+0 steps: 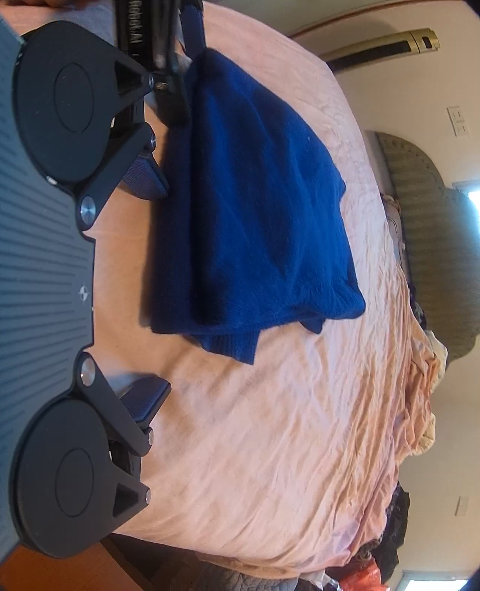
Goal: Fold small clothes
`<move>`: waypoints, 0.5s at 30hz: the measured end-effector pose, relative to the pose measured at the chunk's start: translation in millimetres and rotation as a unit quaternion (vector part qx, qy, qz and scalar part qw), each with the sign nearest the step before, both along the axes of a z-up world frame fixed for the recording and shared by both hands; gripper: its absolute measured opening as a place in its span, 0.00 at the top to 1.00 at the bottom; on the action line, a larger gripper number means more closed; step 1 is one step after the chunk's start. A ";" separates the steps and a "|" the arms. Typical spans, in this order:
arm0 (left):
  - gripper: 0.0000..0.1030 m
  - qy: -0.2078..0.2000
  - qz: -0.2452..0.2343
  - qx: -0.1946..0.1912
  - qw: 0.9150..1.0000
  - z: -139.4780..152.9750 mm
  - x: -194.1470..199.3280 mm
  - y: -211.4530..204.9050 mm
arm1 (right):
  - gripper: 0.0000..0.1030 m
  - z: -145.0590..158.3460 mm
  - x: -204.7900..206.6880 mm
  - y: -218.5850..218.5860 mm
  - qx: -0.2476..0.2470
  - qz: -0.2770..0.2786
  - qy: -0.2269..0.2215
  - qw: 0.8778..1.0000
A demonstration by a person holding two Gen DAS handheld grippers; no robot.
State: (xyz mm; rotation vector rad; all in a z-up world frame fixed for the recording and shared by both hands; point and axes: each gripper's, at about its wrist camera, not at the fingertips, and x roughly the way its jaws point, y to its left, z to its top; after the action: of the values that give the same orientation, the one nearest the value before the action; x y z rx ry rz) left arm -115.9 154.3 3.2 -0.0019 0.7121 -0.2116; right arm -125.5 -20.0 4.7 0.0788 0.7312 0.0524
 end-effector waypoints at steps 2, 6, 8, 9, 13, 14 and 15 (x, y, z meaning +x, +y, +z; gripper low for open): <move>0.00 0.000 -0.004 0.006 1.000 -0.8 -1.1 -0.7 | 0.00 0.7 3.5 1.4 0.002 -0.010 0.008 1.000; 0.00 -0.008 0.000 -0.034 0.999 -1.6 -3.8 11.4 | 0.00 -3.1 2.3 6.2 -0.026 0.017 0.009 0.999; 0.00 -0.012 0.006 -0.068 0.998 -1.5 -3.8 21.0 | 0.01 -5.4 -0.2 7.4 -0.029 0.013 -0.002 1.000; 0.00 -0.014 0.009 -0.079 0.997 -1.4 -3.1 24.0 | 0.01 -5.7 -0.2 8.0 -0.029 0.009 -0.005 1.000; 0.00 -0.014 0.010 -0.073 0.997 -1.0 -4.6 21.4 | 0.01 -9.9 -2.9 7.6 -0.030 0.009 -0.027 0.999; 0.00 -0.014 0.010 -0.070 0.997 -0.5 -4.5 20.6 | 0.01 -10.3 -3.7 7.4 -0.030 0.010 -0.029 0.999; 0.00 -0.014 0.010 -0.069 0.997 -0.5 -4.8 20.0 | 0.01 -10.1 -3.8 7.8 -0.030 0.009 -0.029 0.999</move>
State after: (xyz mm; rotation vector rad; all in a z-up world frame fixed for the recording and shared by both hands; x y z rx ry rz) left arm -120.6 174.3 2.8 -0.1375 0.6672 -0.2405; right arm -129.3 -12.3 -5.4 0.0135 0.6757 0.0494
